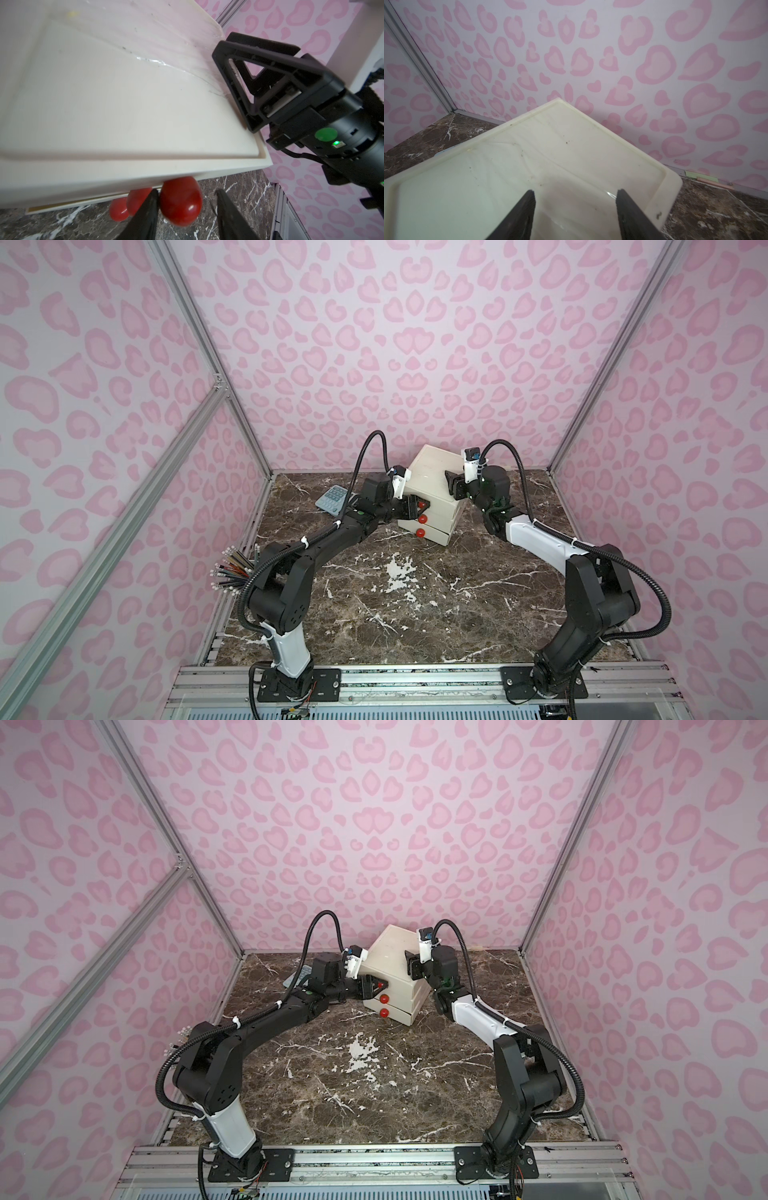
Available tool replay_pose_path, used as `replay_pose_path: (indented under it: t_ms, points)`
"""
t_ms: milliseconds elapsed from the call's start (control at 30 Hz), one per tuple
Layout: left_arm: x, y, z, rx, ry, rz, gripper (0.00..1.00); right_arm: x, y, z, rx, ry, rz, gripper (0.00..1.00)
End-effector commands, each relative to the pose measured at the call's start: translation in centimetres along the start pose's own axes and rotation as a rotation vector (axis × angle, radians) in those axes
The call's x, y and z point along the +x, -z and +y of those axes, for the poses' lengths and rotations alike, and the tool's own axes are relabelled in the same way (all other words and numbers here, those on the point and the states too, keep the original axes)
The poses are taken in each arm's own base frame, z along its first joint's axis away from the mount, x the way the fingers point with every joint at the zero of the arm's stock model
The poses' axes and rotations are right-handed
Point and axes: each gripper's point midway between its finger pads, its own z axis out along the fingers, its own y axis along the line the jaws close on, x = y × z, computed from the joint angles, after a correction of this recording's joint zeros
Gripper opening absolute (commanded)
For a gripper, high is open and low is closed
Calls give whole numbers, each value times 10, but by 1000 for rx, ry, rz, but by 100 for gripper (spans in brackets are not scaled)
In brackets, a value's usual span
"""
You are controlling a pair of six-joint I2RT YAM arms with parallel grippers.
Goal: Take the sponge out of the drawer
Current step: Open the drawer in the storage box.
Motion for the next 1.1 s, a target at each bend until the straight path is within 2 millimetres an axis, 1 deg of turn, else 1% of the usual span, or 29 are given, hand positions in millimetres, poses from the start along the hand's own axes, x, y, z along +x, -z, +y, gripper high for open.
replay_pose_path:
  t_ms: [0, 167, 267, 300, 433, 600, 700, 867, 933, 1067]
  points:
    - [-9, -2, -2, -6, -5, -29, 43, 22, -3, 0, 11, 9, 74, 64]
    - [-5, -3, 5, -59, 11, -22, 37, 26, -4, 2, 9, 10, 86, 62]
    - [-2, -5, 9, -71, 31, -14, 36, 29, -5, 3, 10, 8, 92, 62]
    - [-1, -6, 10, -72, 41, -12, 31, 30, -5, 3, 11, 8, 95, 62]
    - [-2, -4, 11, -80, 51, -28, 27, 33, -5, 4, 12, 9, 104, 61]
    - [-1, 1, 13, -103, 50, -32, 25, 35, -5, 3, 20, 10, 106, 60]
    - [2, 7, 14, -119, 49, -32, 25, 36, -4, 1, 26, 10, 109, 60]
    - [10, 23, 13, -144, 52, -37, 25, 36, -4, -2, 44, 12, 113, 60]
    - [15, 30, 13, -157, 58, -37, 24, 36, -4, -3, 49, 14, 114, 60]
    - [29, 45, 19, -207, 62, -25, 22, 39, -3, -5, 63, 9, 122, 60]
